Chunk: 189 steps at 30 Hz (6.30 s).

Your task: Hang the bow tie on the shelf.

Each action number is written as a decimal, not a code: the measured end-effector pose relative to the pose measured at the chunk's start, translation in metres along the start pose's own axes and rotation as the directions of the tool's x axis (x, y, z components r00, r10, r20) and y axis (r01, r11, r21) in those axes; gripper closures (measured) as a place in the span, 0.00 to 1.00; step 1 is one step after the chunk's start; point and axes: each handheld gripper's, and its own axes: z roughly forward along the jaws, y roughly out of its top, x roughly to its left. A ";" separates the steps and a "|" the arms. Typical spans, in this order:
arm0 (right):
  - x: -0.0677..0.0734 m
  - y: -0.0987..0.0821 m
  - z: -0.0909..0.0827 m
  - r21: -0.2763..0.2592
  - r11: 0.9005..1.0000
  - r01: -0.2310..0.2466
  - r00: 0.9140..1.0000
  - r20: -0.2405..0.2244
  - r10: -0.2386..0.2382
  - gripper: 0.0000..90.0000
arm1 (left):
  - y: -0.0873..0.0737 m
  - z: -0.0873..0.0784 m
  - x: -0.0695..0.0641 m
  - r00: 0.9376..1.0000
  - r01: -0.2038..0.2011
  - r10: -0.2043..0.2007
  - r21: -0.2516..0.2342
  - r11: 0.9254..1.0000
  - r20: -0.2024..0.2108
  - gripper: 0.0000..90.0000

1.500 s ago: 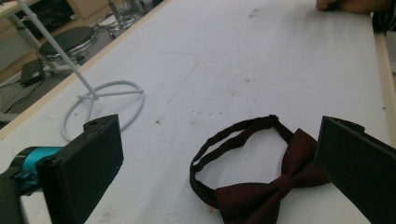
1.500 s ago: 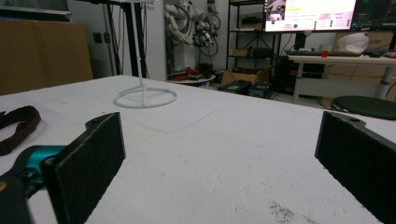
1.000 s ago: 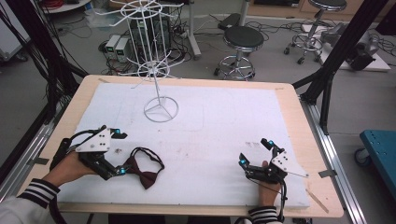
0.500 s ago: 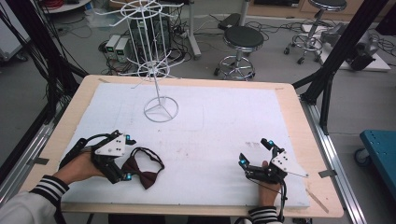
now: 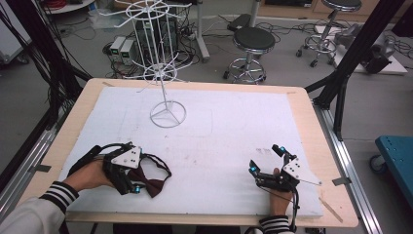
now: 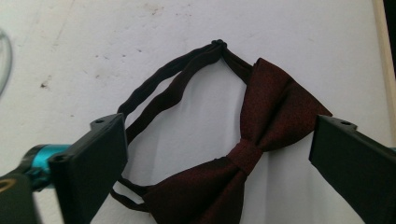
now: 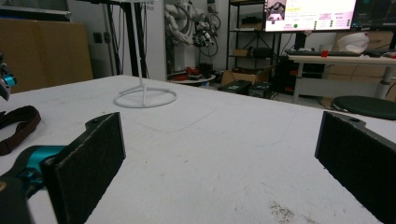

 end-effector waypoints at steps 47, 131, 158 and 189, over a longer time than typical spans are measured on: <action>0.000 0.000 0.000 -0.001 1.000 0.002 1.000 0.000 -0.002 0.01 | 0.000 0.016 -0.002 0.995 -0.037 0.025 0.121 0.992 0.099 0.84; 0.000 0.000 0.000 -0.002 1.000 0.012 1.000 0.001 -0.012 0.01 | 0.012 -0.118 0.050 0.780 0.241 -0.533 -0.630 0.739 -0.327 0.85; 0.000 0.000 0.000 -0.002 1.000 0.009 1.000 0.001 -0.009 0.01 | 0.020 -0.134 0.072 0.702 0.265 -0.598 -0.639 0.722 -0.386 0.85; 0.000 0.000 0.000 0.001 1.000 0.004 1.000 -0.001 -0.004 0.01 | 0.065 -0.110 0.082 0.731 0.270 -0.572 -0.613 0.743 -0.371 0.85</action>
